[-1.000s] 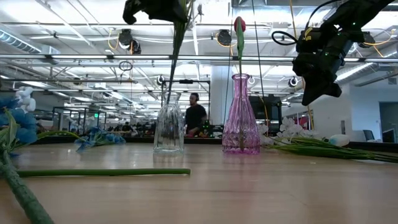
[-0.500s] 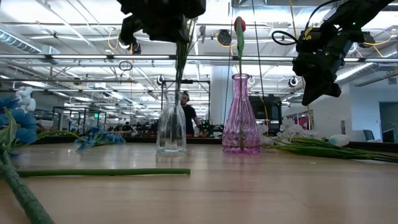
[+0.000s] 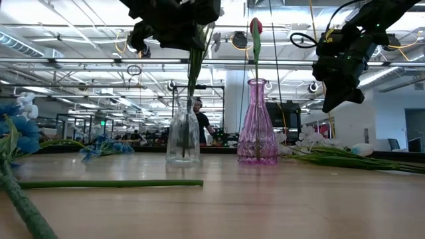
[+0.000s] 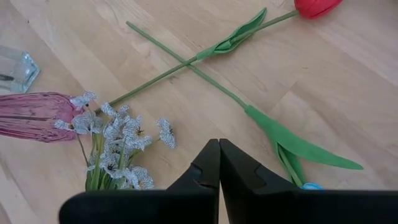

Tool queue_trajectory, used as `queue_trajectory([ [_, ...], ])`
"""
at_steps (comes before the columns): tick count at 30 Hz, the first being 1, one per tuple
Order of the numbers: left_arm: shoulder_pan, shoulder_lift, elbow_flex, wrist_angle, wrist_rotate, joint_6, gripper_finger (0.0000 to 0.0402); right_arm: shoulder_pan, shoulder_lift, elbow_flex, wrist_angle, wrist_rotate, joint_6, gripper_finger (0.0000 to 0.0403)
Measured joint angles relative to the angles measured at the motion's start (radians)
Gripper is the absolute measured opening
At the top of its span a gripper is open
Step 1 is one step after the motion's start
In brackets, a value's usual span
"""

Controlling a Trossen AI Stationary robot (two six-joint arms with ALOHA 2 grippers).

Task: Sort flowers into vase by color
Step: Put the top white flowers into the transparent vase

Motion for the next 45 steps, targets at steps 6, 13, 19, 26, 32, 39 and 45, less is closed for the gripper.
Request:
queue_trajectory([
  [6, 0.0, 0.0, 0.0, -0.002, 0.019, 0.0, 0.0048, 0.0, 0.0, 0.0, 0.009, 0.0, 0.0, 0.0],
  [13, 0.0, 0.0, 0.0, -0.003, 0.112, 0.001, 0.0048, 0.0, 0.0, 0.0, 0.019, 0.0, 0.002, 0.0],
  [19, -0.002, 0.0, 0.0, -0.007, 0.124, 0.035, 0.005, 0.0, 0.0, 0.0, 0.035, 0.0, 0.026, 0.0],
  [26, -0.002, 0.0, 0.0, -0.006, 0.132, 0.035, 0.012, 0.0, 0.0, 0.0, 0.034, 0.0, 0.027, 0.0],
  [32, -0.008, -0.004, 0.0, -0.007, 0.135, 0.052, 0.0196, 0.0, 0.0, 0.0, 0.033, 0.0, 0.027, 0.0],
  [39, -0.042, -0.051, 0.0, -0.004, 0.128, 0.164, 0.0216, 0.0, 0.0, 0.0, 0.033, 0.0, 0.027, 0.0],
  [45, -0.061, -0.131, 0.0, -0.04, 0.124, 0.167, 0.0216, 0.0, 0.0, 0.0, 0.033, 0.0, 0.027, 0.0],
])
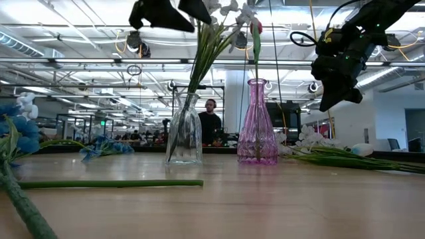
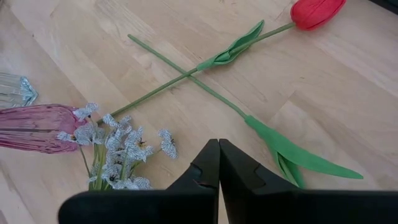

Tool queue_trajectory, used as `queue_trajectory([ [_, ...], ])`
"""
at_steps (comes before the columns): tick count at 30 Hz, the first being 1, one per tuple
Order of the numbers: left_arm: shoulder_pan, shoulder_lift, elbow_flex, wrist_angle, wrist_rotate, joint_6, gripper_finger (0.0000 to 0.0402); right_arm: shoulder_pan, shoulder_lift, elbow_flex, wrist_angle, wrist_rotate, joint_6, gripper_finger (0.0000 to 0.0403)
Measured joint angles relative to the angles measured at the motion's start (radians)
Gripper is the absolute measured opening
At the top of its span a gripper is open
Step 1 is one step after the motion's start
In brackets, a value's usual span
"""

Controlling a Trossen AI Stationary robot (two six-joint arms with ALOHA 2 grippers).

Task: Sort flowers into vase by color
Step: Put the top white flowers into the transparent vase, then put the top blue flowers into the pink vase

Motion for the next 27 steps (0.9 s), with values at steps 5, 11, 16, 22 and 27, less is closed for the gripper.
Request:
queue_trajectory([
  [5, -0.019, -0.077, 0.0, -0.073, 0.0, -0.002, 0.0216, 0.0, 0.0, 0.0, 0.0, 0.0, 0.0, 0.0],
  [11, -0.047, -0.164, 0.0, -0.131, -0.002, -0.009, 0.0216, 0.0, 0.0, 0.0, 0.0, 0.0, 0.0, 0.0],
  [16, -0.065, -0.22, 0.0, -0.155, -0.002, -0.074, 0.0216, 0.0, 0.0, 0.0, 0.0, 0.0, 0.0, 0.0],
  [22, -0.08, -0.262, 0.0, -0.267, 0.0, -0.238, 0.0216, 0.0, 0.0, 0.0, 0.0, 0.0, 0.0, 0.0],
  [27, -0.083, -0.277, 0.0, -0.452, 0.005, -0.483, 0.0216, 0.0, 0.0, 0.0, -0.001, 0.0, 0.0, 0.0],
])
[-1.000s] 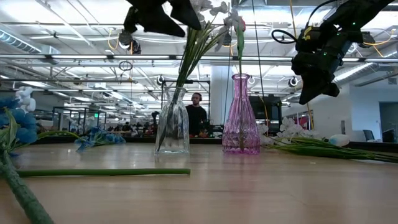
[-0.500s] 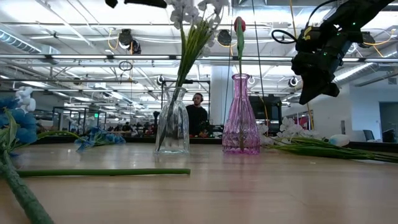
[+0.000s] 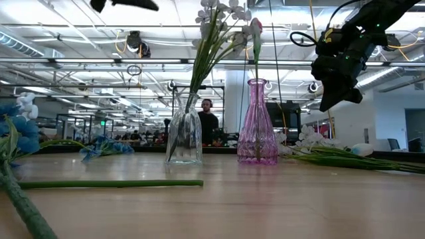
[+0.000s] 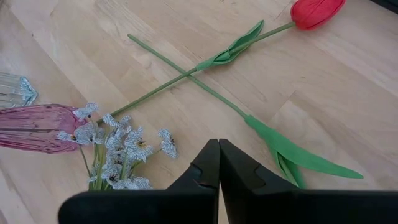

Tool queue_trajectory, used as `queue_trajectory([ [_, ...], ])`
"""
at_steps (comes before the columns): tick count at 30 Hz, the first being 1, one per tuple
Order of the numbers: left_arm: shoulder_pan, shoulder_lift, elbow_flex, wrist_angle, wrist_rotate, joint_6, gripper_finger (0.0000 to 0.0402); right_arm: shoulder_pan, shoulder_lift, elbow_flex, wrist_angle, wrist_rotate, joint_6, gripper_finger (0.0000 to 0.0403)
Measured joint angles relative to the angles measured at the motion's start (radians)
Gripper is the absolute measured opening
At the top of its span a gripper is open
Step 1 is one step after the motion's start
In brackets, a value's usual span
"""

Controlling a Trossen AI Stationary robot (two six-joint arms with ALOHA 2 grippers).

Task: Sort flowers into vase by color
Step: Put the top blue flowers into the pink vase

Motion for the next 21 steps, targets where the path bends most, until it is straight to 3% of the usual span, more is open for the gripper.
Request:
queue_trajectory([
  [7, 0.004, 0.001, 0.0, -0.321, 0.052, -0.427, 0.0216, 0.0, 0.0, 0.0, 0.0, 0.0, 0.0, 0.0],
  [11, 0.034, 0.001, 0.0, -0.47, 0.136, -0.624, 0.0216, 0.0, 0.0, 0.0, 0.001, 0.0, 0.0, 0.0],
  [16, 0.101, 0.001, 0.0, -0.609, 0.252, -0.679, 0.0216, 0.0, 0.0, 0.0, 0.008, 0.0, 0.031, 0.0],
  [21, 0.194, 0.001, 0.0, -0.705, 0.27, -0.678, 0.0216, 0.0, 0.0, 0.0, 0.041, 0.0, 0.101, 0.0],
])
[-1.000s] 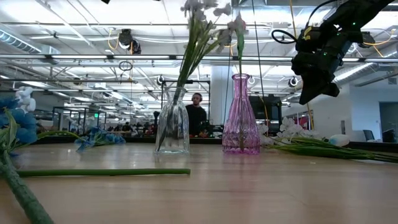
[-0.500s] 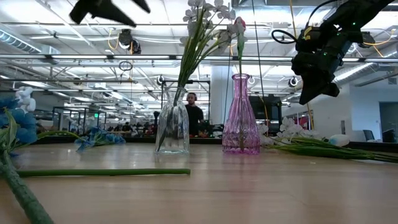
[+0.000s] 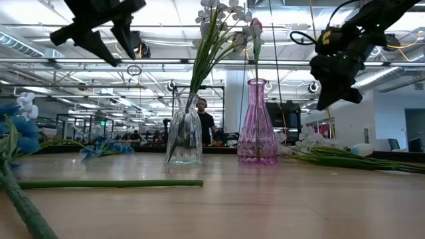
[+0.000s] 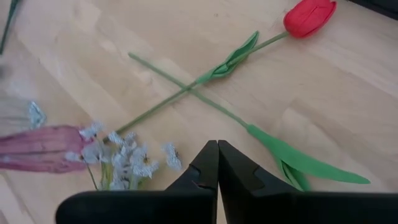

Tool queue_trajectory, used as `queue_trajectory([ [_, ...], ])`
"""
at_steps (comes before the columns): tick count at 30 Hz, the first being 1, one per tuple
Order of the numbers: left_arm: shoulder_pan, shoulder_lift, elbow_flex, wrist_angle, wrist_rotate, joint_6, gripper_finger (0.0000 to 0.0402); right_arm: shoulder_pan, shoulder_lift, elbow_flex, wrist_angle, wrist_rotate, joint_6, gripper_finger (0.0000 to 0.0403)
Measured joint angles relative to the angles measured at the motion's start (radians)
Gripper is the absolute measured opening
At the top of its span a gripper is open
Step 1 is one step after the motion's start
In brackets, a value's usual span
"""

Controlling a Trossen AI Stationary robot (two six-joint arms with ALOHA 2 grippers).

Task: Sort flowers into vase by color
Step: Put the top blue flowers into the pink vase

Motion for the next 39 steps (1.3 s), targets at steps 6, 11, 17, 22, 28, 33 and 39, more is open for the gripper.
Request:
queue_trajectory([
  [6, 0.152, 0.0, 0.0, -0.112, 0.054, 0.018, 0.0216, 0.0, 0.0, 0.0, 0.006, 0.001, 0.072, 0.0],
  [11, 0.284, 0.0, 0.0, -0.111, 0.118, 0.222, 0.0216, 0.0, 0.0, 0.0, 0.006, 0.026, 0.12, 0.0],
  [17, 0.43, 0.0, 0.0, -0.107, 0.202, 0.349, 0.0216, 0.0, 0.0, 0.0, 0.005, 0.06, 0.19, 0.0],
  [22, 0.517, 0.001, 0.0, -0.106, 0.242, 0.418, 0.0216, 0.0, 0.0, 0.0, 0.005, 0.06, 0.218, 0.0],
  [28, 0.555, 0.001, 0.0, -0.106, 0.28, 0.475, 0.0216, 0.0, 0.0, 0.0, 0.005, 0.067, 0.218, 0.0],
  [33, 0.615, 0.021, 0.0, -0.105, 0.328, 0.475, 0.0216, 0.0, 0.0, 0.0, 0.005, 0.104, 0.255, 0.0],
  [39, 0.713, 0.092, 0.0, -0.093, 0.422, 0.535, 0.0216, 0.02, 0.0, 0.0, 0.005, 0.108, 0.267, 0.0],
])
